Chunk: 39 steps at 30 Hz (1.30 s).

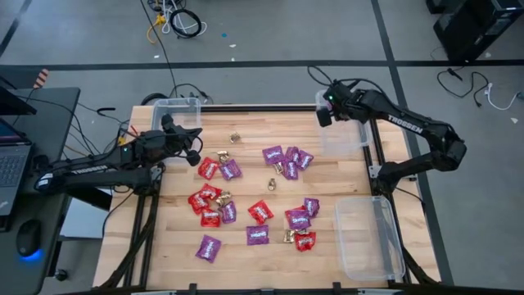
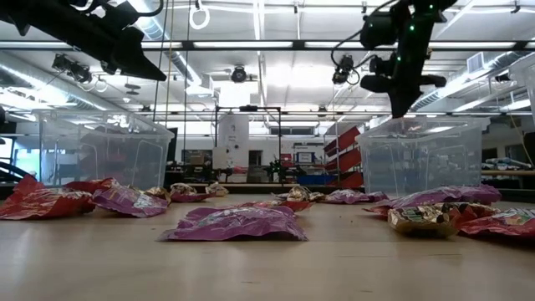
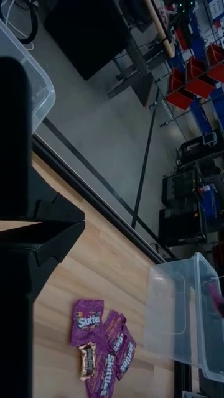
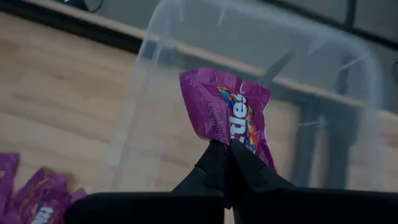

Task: Sort candy
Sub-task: Put the purple candy into the top right transparent bin

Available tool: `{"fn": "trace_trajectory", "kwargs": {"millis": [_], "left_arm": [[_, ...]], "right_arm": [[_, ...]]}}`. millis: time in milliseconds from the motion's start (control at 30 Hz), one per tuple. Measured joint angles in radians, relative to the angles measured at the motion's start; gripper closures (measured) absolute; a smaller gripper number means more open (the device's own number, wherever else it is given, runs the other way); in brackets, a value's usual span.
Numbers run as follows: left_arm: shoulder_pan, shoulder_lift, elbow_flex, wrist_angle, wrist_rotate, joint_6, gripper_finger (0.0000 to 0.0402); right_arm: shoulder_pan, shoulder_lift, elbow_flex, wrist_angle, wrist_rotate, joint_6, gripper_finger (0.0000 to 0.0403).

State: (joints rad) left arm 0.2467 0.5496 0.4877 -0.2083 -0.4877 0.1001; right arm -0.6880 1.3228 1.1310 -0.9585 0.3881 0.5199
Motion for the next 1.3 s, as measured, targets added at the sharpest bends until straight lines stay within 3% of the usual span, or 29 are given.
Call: {"fn": "trace_trajectory", "kwargs": {"millis": [467, 900, 1300], "left_arm": [[0.0, 0.0, 0.0, 0.0, 0.0, 0.0, 0.0393], [0.0, 0.0, 0.0, 0.0, 0.0, -0.001, 0.0393], [0.0, 0.0, 0.0, 0.0, 0.0, -0.001, 0.0393]], "right_arm": [[-0.07, 0.0, -0.167, 0.136, -0.129, 0.006, 0.0402], [-0.107, 0.0, -0.213, 0.144, -0.259, 0.003, 0.0401], [-0.107, 0.0, -0.213, 0.144, -0.26, 0.004, 0.0351]]}}
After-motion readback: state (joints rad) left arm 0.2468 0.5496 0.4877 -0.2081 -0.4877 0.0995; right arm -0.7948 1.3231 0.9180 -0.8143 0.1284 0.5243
